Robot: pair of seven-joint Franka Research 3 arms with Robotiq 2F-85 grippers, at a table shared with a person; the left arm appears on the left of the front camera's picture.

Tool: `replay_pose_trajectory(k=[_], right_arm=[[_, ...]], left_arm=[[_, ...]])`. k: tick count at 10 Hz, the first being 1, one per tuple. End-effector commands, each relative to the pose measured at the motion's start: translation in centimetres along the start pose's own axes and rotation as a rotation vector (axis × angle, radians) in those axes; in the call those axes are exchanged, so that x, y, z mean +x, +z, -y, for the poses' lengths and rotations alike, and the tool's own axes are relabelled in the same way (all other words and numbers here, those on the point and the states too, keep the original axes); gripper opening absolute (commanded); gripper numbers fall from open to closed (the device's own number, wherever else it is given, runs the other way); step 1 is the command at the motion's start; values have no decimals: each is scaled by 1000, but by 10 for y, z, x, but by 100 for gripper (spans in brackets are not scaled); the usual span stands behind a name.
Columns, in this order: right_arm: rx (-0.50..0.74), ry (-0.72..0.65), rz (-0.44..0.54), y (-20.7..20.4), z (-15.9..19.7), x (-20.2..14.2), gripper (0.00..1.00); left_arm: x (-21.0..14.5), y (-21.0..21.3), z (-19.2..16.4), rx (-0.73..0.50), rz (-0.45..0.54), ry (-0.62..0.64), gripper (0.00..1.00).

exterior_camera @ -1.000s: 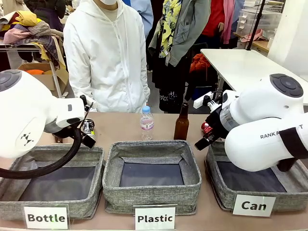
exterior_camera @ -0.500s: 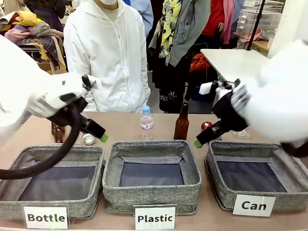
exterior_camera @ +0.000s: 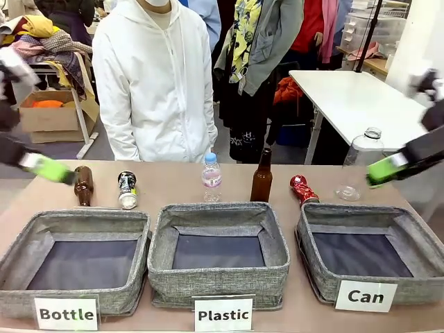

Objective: Sort the can waste into the basket.
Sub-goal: Pick up the can waste from the table and place it in the right Fabric basket.

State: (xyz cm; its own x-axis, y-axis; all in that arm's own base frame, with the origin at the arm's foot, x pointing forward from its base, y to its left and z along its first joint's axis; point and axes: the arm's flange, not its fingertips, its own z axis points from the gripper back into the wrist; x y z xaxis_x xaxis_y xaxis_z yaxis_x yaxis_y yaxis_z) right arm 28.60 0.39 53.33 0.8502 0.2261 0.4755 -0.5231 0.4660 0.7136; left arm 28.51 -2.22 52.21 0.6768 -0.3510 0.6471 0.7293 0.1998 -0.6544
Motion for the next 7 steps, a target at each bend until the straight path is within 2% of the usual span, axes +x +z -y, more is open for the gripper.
replay_pose_trajectory(k=[1,3,5,6,7], right_arm=[[36,-145,229,45,47,-24,100],[47,-289,419,89,88,-52,100],[14,-409,527,112,113,-73,100],[-15,-485,582,122,126,-82,100],[-21,-526,594,128,134,-88,100]], left_arm=[[-21,51,-41,6,165,172,100],[-66,96,-73,148,340,332,100],[-102,124,-91,126,458,413,100],[-108,123,-91,112,519,437,100],[-111,120,-90,115,560,462,100]])
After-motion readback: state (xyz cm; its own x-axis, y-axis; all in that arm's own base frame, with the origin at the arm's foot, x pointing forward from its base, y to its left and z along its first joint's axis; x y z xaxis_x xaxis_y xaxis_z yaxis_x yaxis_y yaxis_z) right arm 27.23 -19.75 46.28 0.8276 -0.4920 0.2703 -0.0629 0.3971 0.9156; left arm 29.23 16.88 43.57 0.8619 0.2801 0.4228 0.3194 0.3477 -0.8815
